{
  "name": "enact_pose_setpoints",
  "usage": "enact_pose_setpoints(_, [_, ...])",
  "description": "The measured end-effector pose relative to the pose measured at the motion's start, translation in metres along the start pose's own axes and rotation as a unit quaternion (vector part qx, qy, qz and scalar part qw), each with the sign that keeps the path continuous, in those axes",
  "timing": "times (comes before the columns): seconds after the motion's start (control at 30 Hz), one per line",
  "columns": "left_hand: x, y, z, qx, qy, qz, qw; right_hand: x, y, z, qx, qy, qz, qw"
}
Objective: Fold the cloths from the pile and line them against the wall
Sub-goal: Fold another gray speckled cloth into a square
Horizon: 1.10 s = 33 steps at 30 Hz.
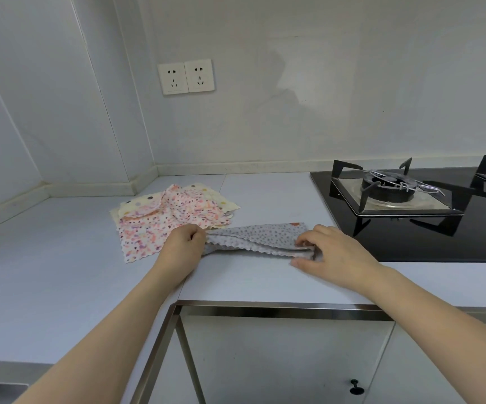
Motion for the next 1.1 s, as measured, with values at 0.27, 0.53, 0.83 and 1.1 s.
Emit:
enact_pose_setpoints(0.27, [-0.001, -0.003, 0.0, 0.004, 0.012, -0.026, 1.0, -0.004, 0.02, 0.01, 0.02, -0.035, -0.152, 0.988])
enact_pose_setpoints(0.53, [-0.004, -0.018, -0.006, 0.097, -0.003, 0.047, 0.994, -0.033, -0.019, 0.004, 0.121, -0.149, 0.275, 0.942])
enact_pose_setpoints(0.83, [-0.016, -0.08, -0.042, 0.252, -0.062, -0.024, 0.965, -0.075, -0.014, 0.014, 0.145, -0.322, 0.48, 0.803])
enact_pose_setpoints(1.1, [-0.02, -0.082, -0.04, 0.262, -0.034, 0.07, 0.962, -0.094, -0.015, 0.007, 0.136, -0.341, 0.484, 0.794])
Point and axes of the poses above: each hand's wrist, its own z-axis towards the middle knuckle, its own x-axis out of the palm, y = z × x, the point moved 5 cm from there along z, towards the middle knuckle, and after that the axes turned 11 degrees about -x, right-handed, at the moved point
